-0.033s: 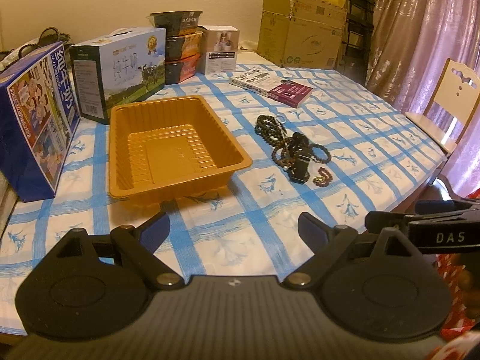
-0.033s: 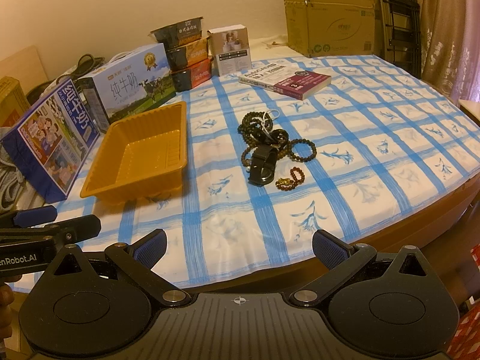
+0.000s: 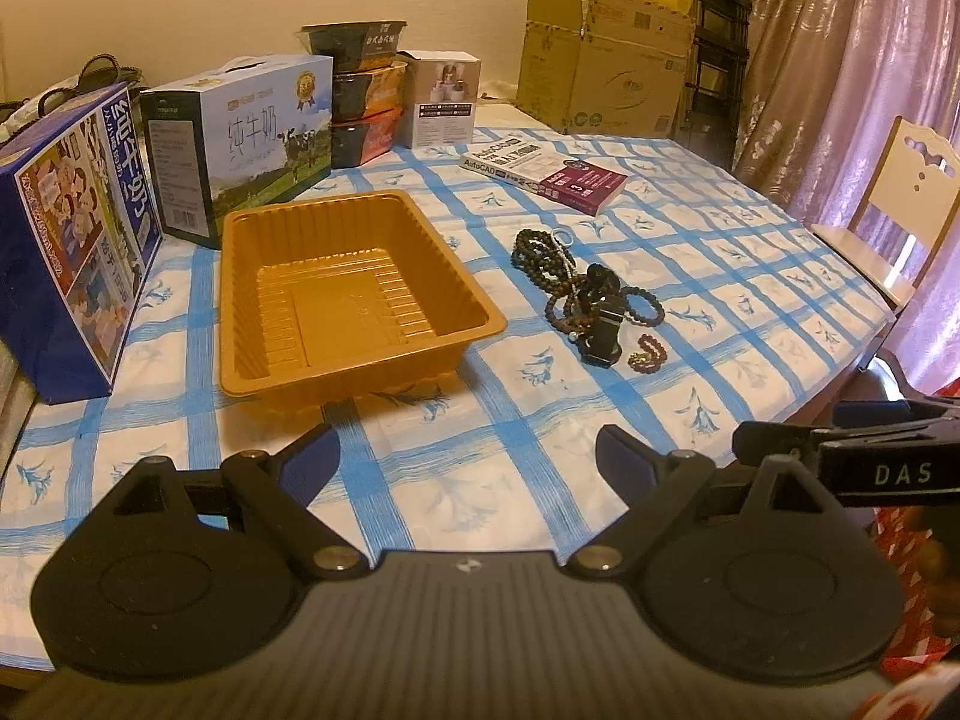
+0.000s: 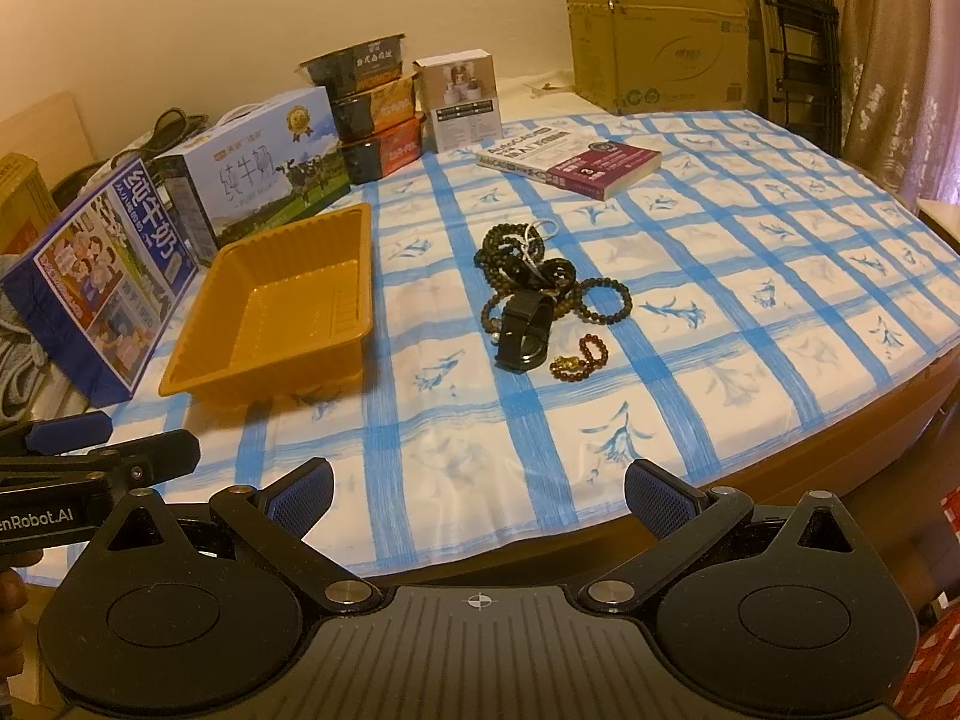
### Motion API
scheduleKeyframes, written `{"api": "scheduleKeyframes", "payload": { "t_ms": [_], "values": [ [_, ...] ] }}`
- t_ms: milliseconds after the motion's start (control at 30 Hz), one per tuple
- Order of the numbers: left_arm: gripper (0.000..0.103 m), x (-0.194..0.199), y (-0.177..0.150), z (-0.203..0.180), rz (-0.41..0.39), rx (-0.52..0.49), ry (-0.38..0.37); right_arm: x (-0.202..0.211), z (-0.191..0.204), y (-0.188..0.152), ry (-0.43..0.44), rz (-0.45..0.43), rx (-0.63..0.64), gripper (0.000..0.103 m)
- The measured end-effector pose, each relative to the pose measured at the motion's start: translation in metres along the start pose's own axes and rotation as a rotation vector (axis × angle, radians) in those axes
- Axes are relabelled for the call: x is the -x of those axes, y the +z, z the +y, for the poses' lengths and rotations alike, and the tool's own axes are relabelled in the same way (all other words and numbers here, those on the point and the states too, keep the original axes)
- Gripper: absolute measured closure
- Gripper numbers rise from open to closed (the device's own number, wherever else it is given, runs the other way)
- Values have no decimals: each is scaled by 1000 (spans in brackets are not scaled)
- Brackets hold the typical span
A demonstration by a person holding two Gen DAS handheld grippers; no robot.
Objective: Organize jewelry
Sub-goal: 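Move the left gripper to the orange tray rim and grasp it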
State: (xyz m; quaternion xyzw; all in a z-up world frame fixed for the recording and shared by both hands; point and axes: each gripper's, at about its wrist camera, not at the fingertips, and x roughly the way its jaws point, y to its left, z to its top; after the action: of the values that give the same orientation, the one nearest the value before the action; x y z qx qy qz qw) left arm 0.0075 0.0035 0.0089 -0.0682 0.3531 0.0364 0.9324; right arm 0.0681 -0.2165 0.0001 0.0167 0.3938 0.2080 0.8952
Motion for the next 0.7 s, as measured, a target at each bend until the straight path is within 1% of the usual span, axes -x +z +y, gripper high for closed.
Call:
{"api": "scheduleKeyframes", "payload": {
  "t_ms": [100, 267, 367, 433, 533, 600, 700],
  "values": [
    [12, -4, -2, 6, -2, 18, -4, -3, -2, 1, 3, -16, -14, 0],
    [12, -12, -7, 26, -18, 69, 32, -13, -8, 1, 5, -49, -36, 0],
    [17, -22, -11, 42, -33, 125, 56, -22, -10, 3, -6, -65, -40, 0],
    [17, -30, -14, 54, -48, 165, 86, -28, -13, 5, -12, -69, -50, 0],
    [19, -43, -20, 69, -76, 185, 138, -41, -18, 8, -24, -69, -60, 0],
    [22, -52, -22, 80, -73, 210, 170, -50, -19, 9, -32, -65, -56, 0],
    [22, -62, -23, 99, -92, 298, 153, -64, -22, 11, -46, -53, -59, 0]
  ]
}}
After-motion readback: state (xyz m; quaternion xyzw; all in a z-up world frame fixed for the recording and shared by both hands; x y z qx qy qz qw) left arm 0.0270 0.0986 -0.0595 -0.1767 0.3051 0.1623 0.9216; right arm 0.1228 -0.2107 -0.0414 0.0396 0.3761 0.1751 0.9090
